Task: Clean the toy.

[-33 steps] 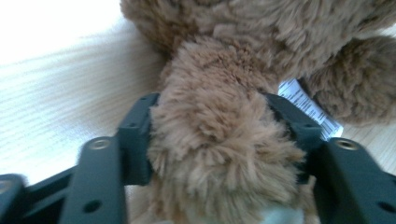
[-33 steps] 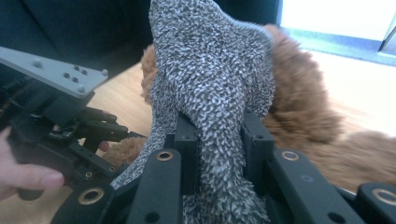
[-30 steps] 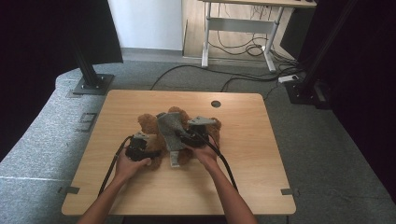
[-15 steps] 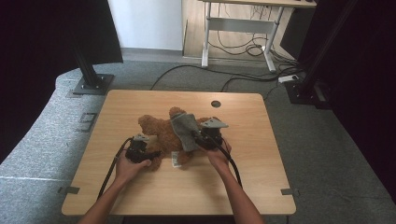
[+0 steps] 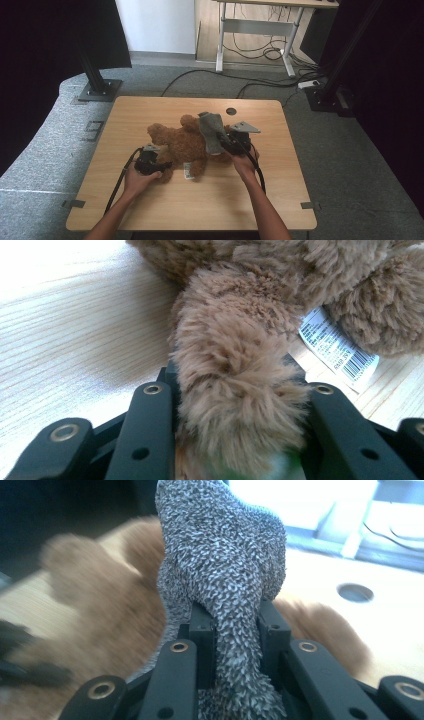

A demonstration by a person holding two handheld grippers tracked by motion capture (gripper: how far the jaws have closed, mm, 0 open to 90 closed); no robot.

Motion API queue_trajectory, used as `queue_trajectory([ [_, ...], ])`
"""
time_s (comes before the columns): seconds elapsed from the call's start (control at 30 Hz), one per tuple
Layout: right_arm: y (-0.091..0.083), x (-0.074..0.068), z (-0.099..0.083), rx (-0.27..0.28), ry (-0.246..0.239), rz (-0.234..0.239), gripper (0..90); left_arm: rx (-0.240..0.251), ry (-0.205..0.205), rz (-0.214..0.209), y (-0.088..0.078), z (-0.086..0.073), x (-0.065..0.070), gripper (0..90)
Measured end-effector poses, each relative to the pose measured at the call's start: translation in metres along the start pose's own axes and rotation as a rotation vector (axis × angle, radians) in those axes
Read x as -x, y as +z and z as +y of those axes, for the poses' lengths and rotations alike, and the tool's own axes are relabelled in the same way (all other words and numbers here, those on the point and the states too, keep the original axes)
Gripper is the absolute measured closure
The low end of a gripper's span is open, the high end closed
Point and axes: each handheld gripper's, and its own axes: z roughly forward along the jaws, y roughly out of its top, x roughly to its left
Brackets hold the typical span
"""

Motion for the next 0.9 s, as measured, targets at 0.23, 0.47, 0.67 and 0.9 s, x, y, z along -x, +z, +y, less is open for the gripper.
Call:
queue_trajectory([
  [0.23, 0.015, -0.032, 0.022, 0.042, -0.018, 0.118, 74.3, 0.0, -0.004, 0.001, 0.0, 0.0, 0.0, 62.3],
  [0.47, 0.064, -0.076, 0.024, -0.017, -0.073, 0.196, 74.2, 0.0, -0.002, 0.006, 0.001, 0.0, 0.001, 62.3],
  [0.67, 0.103, -0.1, 0.016, -0.093, -0.099, 0.185, 74.1, 0.006, -0.007, 0.005, 0.0, -0.001, 0.001, 62.4],
  [0.9, 0.08, -0.076, 0.009, -0.072, -0.099, 0.131, 74.1, 0.012, -0.009, 0.004, 0.0, -0.002, 0.0, 62.6],
])
